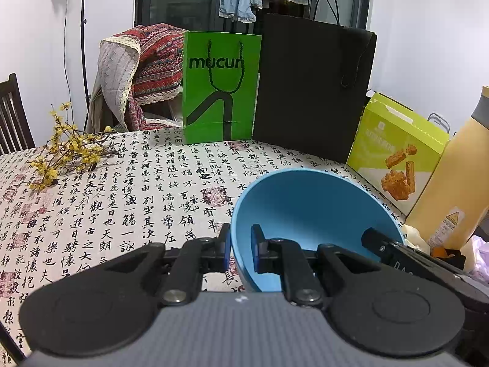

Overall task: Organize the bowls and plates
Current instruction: 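Lift the blue bowl off the table with both grippers, then carry the held blue bowl toward the lilac vase and pink suitcase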

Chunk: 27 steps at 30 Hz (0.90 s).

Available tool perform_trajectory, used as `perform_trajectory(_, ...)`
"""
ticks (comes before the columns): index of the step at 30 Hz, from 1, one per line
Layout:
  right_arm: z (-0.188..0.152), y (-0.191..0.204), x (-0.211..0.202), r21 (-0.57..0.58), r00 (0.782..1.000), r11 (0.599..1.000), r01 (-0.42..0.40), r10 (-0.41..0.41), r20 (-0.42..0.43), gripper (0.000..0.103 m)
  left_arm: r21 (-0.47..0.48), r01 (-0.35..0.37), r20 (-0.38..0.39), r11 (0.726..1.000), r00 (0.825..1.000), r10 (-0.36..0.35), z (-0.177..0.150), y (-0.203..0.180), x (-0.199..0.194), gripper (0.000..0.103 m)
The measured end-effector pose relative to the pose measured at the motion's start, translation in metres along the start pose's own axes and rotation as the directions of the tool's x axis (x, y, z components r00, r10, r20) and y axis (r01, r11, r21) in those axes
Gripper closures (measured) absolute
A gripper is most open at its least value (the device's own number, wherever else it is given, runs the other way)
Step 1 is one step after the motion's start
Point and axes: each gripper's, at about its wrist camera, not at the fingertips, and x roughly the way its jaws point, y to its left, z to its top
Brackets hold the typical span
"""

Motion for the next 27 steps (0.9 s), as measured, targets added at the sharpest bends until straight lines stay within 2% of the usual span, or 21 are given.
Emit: perform_trajectory(27, -0.019, 0.019, -0.010, 0.004, 1.000, 1.000, -0.012, 0.012, 0.002, 0.093, -0.008, -0.001, 0.016, 1.000, 1.000, 0.001, -0.006, 0.021, -0.012, 0.090)
